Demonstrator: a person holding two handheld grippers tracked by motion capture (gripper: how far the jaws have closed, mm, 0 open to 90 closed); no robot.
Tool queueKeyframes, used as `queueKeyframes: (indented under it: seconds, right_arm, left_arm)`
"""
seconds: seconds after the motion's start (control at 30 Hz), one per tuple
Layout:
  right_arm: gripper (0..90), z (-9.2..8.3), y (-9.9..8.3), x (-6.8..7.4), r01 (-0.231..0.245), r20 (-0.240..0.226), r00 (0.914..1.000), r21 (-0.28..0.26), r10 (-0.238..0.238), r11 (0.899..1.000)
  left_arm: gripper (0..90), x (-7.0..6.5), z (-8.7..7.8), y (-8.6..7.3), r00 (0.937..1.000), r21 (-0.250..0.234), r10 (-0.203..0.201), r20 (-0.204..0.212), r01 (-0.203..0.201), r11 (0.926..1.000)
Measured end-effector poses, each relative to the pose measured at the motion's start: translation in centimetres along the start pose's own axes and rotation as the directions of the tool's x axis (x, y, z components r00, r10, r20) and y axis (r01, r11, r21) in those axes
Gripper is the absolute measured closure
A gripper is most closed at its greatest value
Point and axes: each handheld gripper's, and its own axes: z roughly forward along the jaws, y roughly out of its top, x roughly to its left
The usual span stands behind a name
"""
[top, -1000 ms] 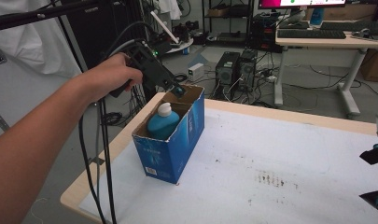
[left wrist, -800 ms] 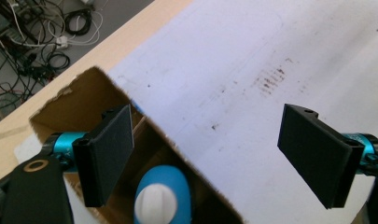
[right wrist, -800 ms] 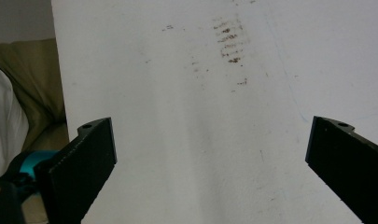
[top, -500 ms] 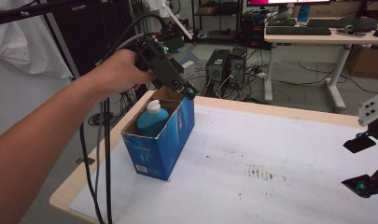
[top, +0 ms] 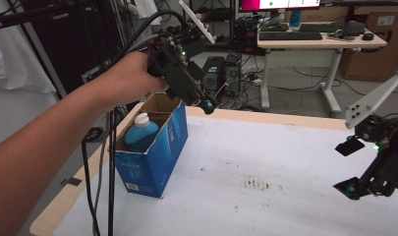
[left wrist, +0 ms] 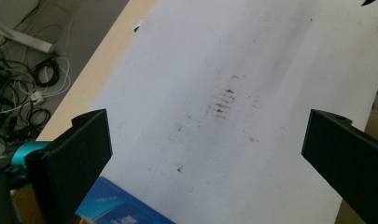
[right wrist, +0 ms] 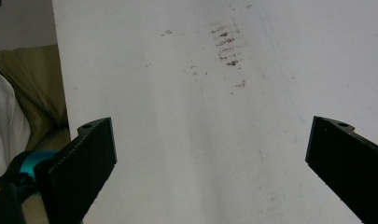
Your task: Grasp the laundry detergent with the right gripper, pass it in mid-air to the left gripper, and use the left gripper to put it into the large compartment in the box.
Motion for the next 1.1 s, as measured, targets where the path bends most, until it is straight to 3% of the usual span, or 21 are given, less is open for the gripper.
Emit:
queueKeyframes:
  seconds: [0.2,0.33,0.53,0.7,0.9,1.1]
  right_arm:
    - [0.9,-0.3,-0.2,-0.1,-0.007,0.008,0.9999,0.0,0.007,1.0]
    - [0.9,-0.4,-0.3,0.0,0.004,0.014,0.9999,0.006,-0.004,1.0]
    - [0.9,-0.7,-0.5,-0.3,0.001,0.03,0.9996,0.01,-0.001,1.0]
    - [0.9,-1.0,-0.9,-0.5,-0.01,0.044,0.999,0.015,0.009,1.0]
    - [0.9,-1.0,-1.4,-0.7,-0.016,0.064,0.9978,0.028,0.014,0.999]
    - [0.9,-0.7,-1.6,-0.8,-0.022,0.075,0.997,0.04,0.019,0.999]
  left_arm:
    - [1.6,-1.2,2.7,1.9,0.9986,0.081,0.053,0.0,-0.053,0.9954]
    - [1.6,-1.7,4.6,2.4,0.9947,0.108,0.096,0.037,-0.099,0.9892]
    - [1.6,-2.7,7.0,3.0,0.9885,0.128,0.113,0.1,-0.126,0.9837]
    - [1.6,-3.4,8.6,3.4,0.9757,0.124,0.144,0.165,-0.166,0.9783]
    - [1.6,-4.4,10.5,3.6,0.9582,0.151,0.187,0.217,-0.222,0.9632]
    - [1.6,-4.9,11.8,3.5,0.9511,0.151,0.202,0.234,-0.241,0.9589]
